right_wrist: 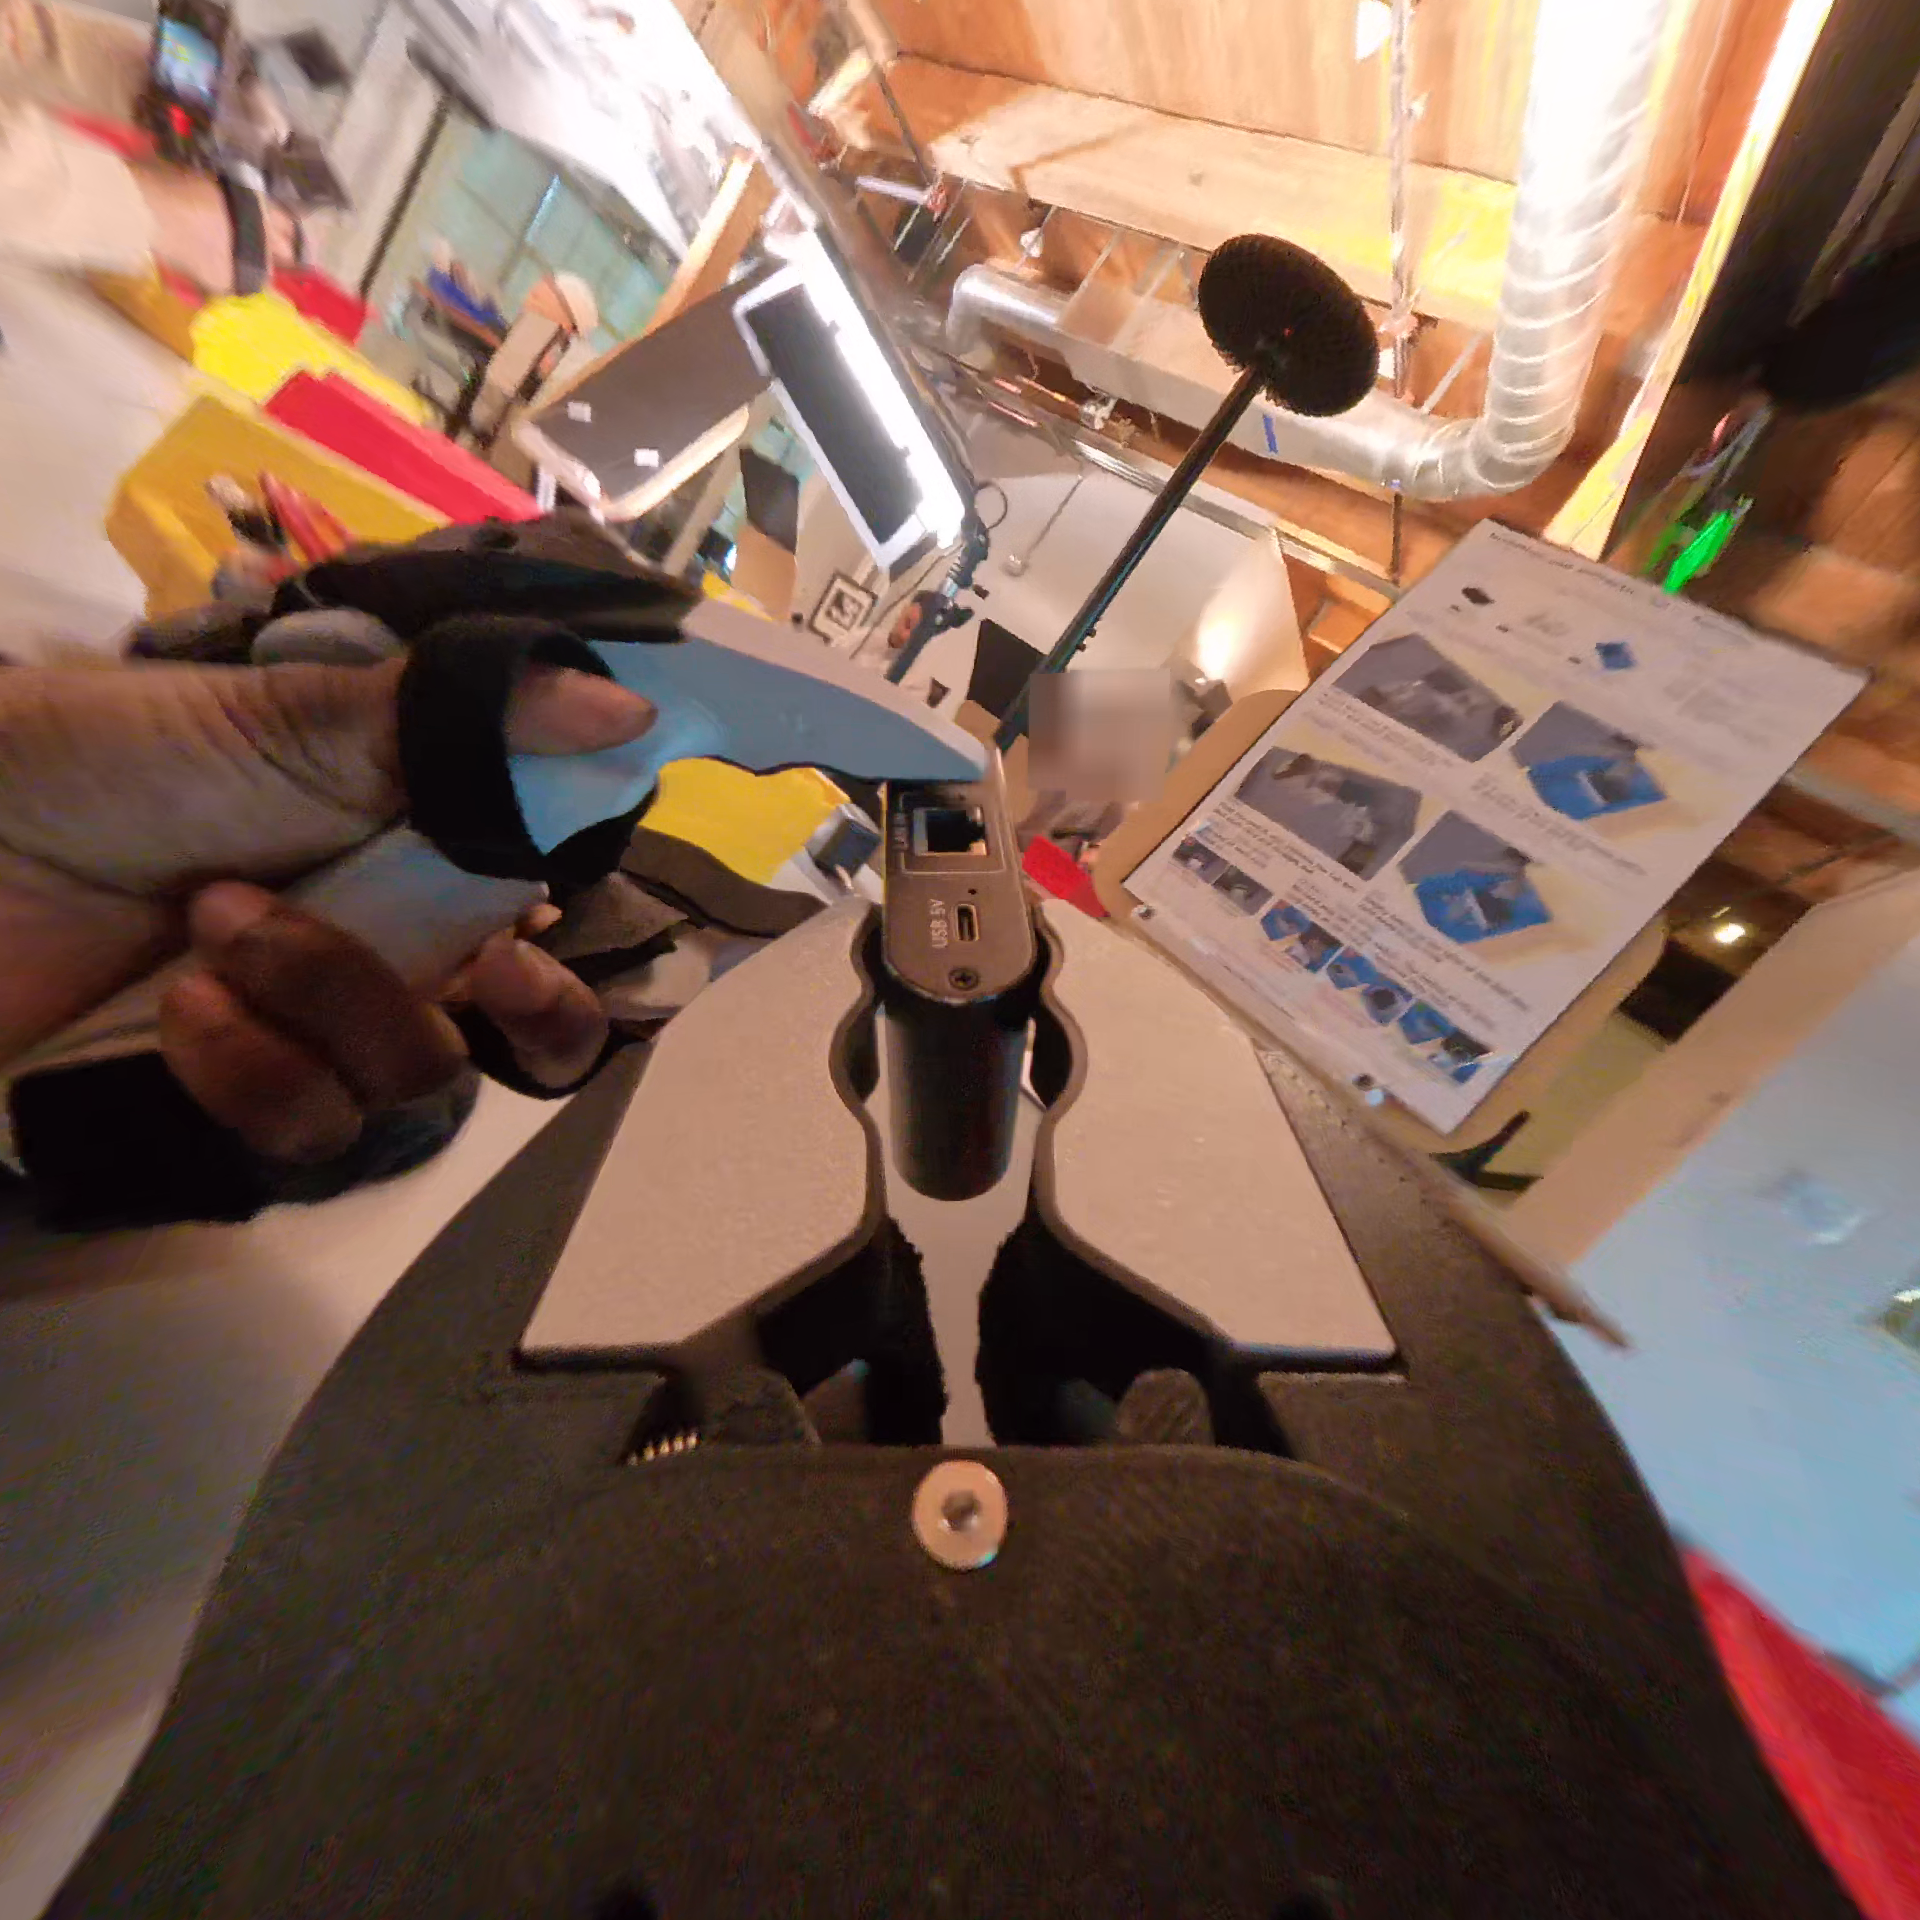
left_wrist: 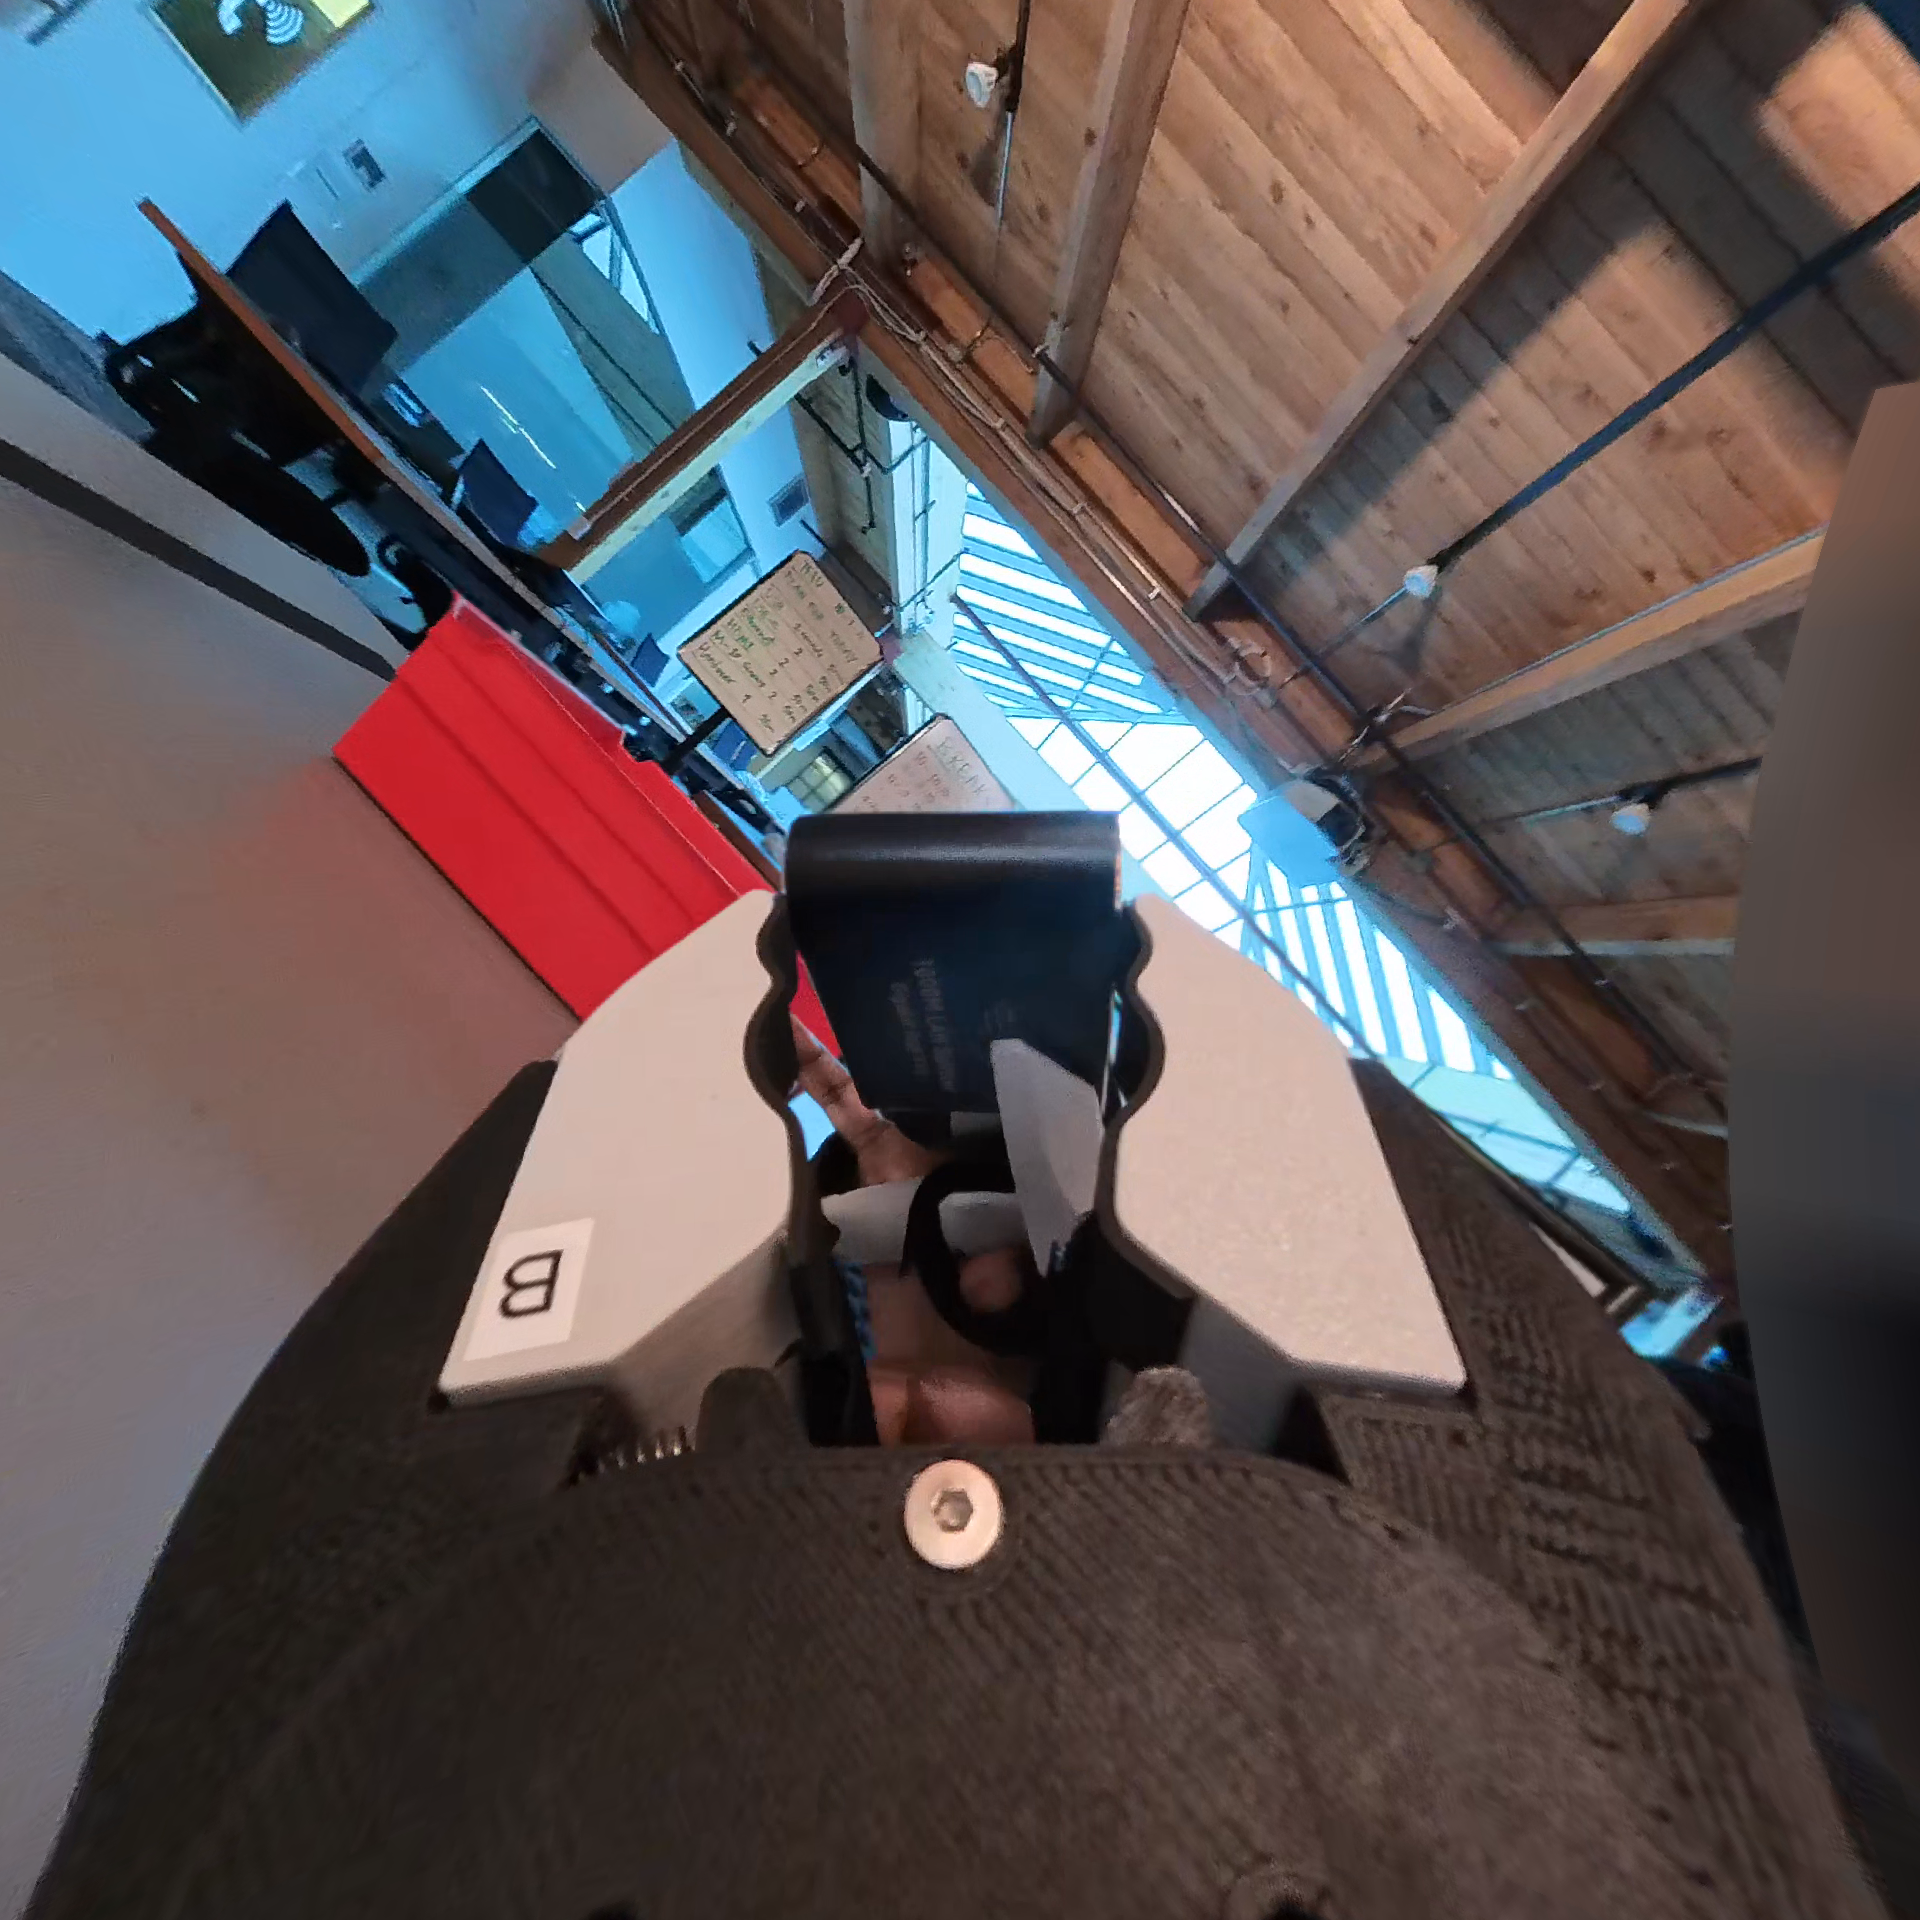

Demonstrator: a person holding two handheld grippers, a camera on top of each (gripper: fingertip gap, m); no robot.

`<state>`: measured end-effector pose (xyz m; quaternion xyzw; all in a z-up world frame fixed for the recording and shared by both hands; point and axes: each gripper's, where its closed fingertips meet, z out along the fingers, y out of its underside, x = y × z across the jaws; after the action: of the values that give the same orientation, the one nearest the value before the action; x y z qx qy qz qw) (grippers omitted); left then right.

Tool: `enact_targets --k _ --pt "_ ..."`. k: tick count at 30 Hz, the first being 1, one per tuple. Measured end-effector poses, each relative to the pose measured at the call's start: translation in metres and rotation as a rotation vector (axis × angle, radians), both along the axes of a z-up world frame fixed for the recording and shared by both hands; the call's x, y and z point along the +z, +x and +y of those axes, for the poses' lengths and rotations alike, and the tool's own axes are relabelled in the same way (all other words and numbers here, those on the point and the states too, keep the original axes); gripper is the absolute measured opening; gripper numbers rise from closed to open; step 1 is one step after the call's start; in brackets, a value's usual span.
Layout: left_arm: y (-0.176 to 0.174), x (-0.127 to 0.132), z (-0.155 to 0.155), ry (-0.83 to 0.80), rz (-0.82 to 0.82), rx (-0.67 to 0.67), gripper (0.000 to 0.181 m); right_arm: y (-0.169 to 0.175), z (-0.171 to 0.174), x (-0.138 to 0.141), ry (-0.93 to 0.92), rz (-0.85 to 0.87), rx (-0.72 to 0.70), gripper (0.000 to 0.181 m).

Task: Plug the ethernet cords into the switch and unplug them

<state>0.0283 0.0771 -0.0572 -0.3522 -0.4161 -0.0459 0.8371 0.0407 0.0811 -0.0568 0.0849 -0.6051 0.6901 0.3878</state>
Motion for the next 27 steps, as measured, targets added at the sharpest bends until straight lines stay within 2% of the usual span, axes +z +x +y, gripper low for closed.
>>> enact_targets --k 1,3,5,7,9,13,14,15,17,18,20,22,24,26,27 --pt "0.002 0.003 0.000 -0.010 0.031 0.005 0.058 -0.002 0.002 0.002 -0.054 -0.082 0.045 0.025" --pt "0.005 0.007 -0.003 -0.020 0.098 0.028 0.054 -0.004 0.010 0.011 -0.218 -0.380 0.237 0.025" --pt "0.003 0.002 -0.009 -0.063 0.126 0.094 0.052 -0.009 0.023 0.025 -0.440 -0.721 0.507 0.025" --pt "0.003 -0.003 -0.003 -0.116 0.131 0.090 0.051 -0.017 0.037 0.034 -0.654 -1.039 0.787 0.024" --pt "0.007 -0.001 0.008 -0.140 0.151 0.064 0.052 -0.022 0.043 0.032 -0.776 -1.177 0.927 0.025" --pt "0.014 0.000 0.036 -0.261 0.204 0.050 0.053 -0.007 0.032 0.024 -0.725 -1.141 0.941 0.024" --pt "0.016 0.000 0.040 -0.297 0.223 0.058 0.046 -0.005 0.031 0.024 -0.733 -1.146 0.951 0.024" --pt "0.021 0.005 0.042 -0.314 0.277 0.072 0.025 -0.006 0.029 0.022 -0.736 -1.165 0.942 0.024" --pt "0.018 0.003 0.038 -0.397 0.257 0.133 0.024 -0.009 0.026 0.018 -0.704 -1.226 0.956 0.026" --pt "0.016 0.000 0.037 -0.462 0.243 0.137 0.024 -0.012 0.024 0.014 -0.664 -1.253 0.937 0.029" --pt "0.013 -0.007 0.026 -0.649 0.225 0.203 0.023 -0.021 0.023 0.005 -0.564 -1.220 0.810 0.045" --pt "0.007 -0.023 0.006 -0.952 0.182 0.295 0.024 -0.025 0.030 0.004 -0.427 -1.006 0.671 0.051" --pt "0.004 -0.043 -0.017 -1.257 0.101 0.353 0.024 -0.028 0.037 0.007 -0.258 -0.673 0.493 0.054" --pt "0.006 -0.061 -0.032 -1.459 0.033 0.354 0.024 -0.029 0.039 0.007 -0.065 -0.373 0.364 0.054" --pt "0.009 -0.069 -0.034 -1.514 -0.004 0.325 0.024 -0.027 0.038 0.005 0.034 -0.285 0.347 0.053"
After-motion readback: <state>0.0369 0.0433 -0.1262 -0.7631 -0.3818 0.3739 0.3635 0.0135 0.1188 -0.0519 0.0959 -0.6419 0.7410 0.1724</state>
